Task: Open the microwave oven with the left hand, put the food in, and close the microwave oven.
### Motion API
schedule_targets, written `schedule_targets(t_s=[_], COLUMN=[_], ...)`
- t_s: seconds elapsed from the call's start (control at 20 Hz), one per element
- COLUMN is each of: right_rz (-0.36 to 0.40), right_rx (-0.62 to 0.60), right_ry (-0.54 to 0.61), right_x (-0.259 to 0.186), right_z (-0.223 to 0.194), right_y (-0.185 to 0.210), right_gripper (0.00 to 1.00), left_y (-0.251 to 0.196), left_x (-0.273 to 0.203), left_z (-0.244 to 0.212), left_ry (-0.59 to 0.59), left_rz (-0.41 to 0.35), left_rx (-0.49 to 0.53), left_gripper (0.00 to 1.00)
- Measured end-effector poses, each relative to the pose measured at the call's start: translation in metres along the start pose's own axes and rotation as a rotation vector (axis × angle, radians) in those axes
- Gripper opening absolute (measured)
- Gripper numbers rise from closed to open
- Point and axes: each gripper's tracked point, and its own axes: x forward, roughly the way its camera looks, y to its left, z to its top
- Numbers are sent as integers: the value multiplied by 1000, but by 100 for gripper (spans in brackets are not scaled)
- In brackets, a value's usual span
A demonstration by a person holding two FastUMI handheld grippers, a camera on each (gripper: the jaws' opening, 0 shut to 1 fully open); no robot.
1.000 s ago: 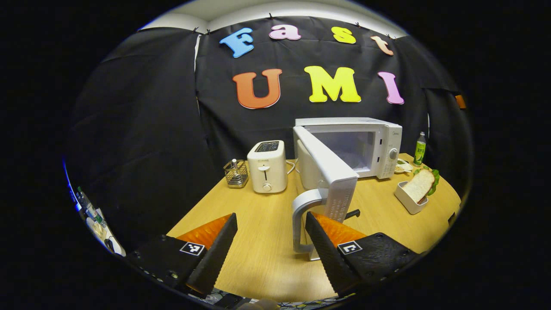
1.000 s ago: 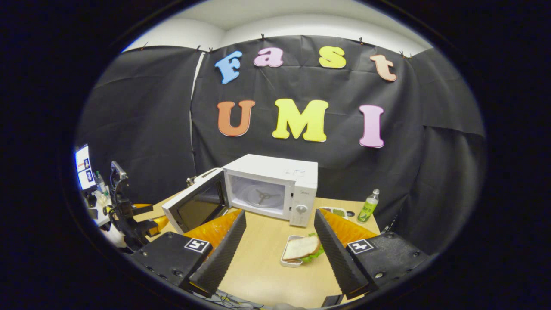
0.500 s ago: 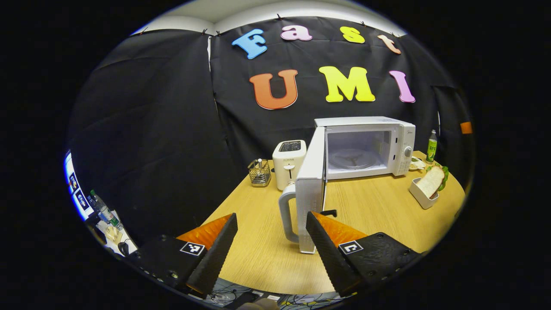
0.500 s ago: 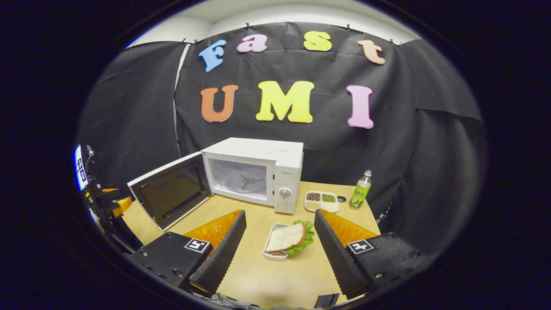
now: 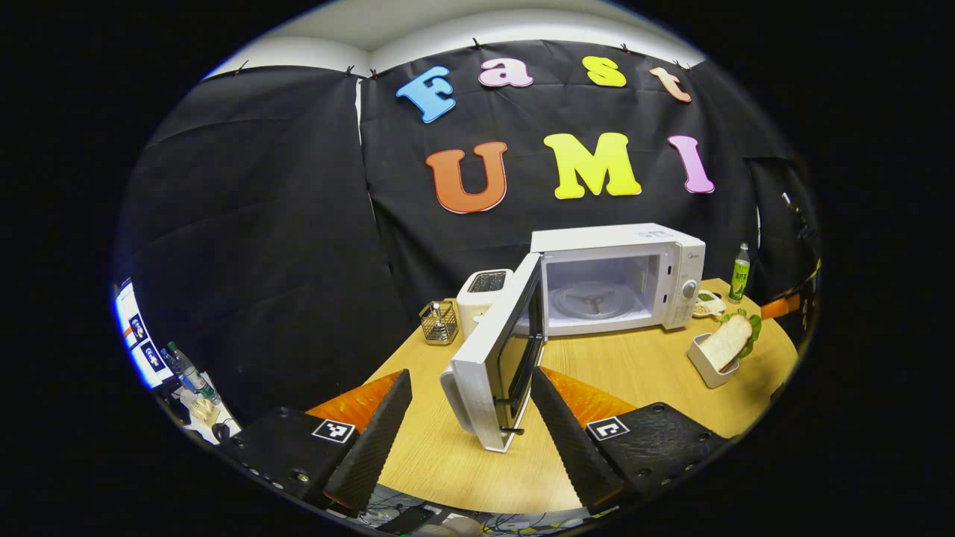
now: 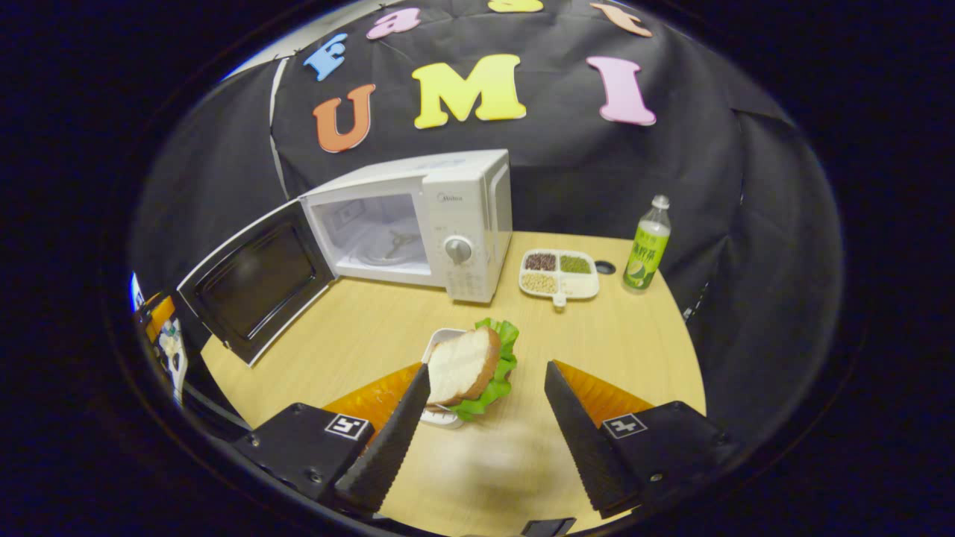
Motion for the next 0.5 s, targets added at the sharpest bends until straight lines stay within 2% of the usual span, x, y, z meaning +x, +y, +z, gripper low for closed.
schedule_targets(t_s=[0.1, 0.15, 0.25, 0.35, 0.45, 0.5], right_rz=[67, 104, 191, 278, 333, 352], right_rx=[30, 39, 81, 152, 203, 222], right_ry=[79, 119, 177, 247, 319, 344], right_x=[24, 33, 50, 59, 64, 67], right_z=[-8, -12, -13, -13, -15, -14], right_y=[-6, -5, -2, 5, 6, 5], right_gripper=[95, 83, 80, 69, 63, 71], left_y=[-5, -8, -17, -23, -27, -28], left_x=[-2, -5, -10, -16, -23, -26], left_z=[5, 5, 5, 2, 1, 3], left_ry=[5, 13, 34, 55, 71, 73], left_rz=[48, 70, 111, 146, 176, 192], left_rx=[1, -9, -26, -30, -28, -30], left_gripper=[96, 96, 96, 96, 96, 97])
